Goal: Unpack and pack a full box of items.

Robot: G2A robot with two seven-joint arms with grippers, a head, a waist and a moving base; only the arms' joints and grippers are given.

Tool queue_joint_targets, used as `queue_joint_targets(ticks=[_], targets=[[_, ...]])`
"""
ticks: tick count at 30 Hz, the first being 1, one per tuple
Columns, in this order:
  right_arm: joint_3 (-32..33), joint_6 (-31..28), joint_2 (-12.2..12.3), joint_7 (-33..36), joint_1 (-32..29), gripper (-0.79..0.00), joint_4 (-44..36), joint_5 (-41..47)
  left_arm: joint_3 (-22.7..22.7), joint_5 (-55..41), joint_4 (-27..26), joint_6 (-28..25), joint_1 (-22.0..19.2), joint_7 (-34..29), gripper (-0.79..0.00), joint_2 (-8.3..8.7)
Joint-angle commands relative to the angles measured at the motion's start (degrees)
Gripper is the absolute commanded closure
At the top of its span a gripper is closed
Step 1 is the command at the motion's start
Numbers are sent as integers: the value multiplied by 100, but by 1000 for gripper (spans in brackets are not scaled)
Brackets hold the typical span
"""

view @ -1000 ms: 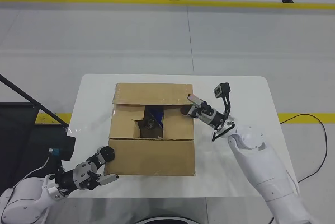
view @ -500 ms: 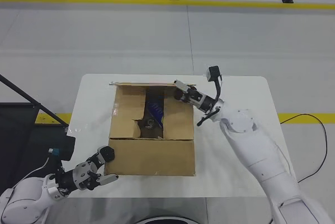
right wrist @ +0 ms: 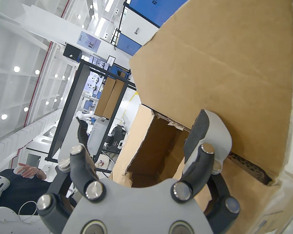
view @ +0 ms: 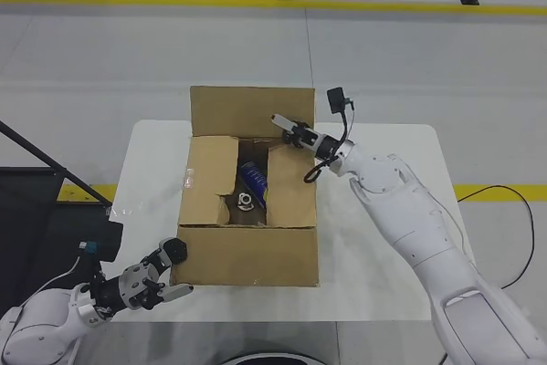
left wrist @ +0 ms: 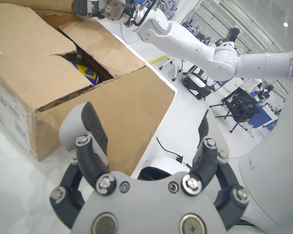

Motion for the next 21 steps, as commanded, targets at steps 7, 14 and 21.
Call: queue_joint_targets(ticks=[7,14,21], targets=[[22,-171,-12,-7,8,-785,36,-56,0,0,0,0,0,0,-785,0],[22,-171,-12,-7,8,-785,36,-56,0,0,0,0,0,0,-785,0],[130,-211,5,-292,-67,-785,-173,-230,47,93,-64,42,-21,47,-785,3]])
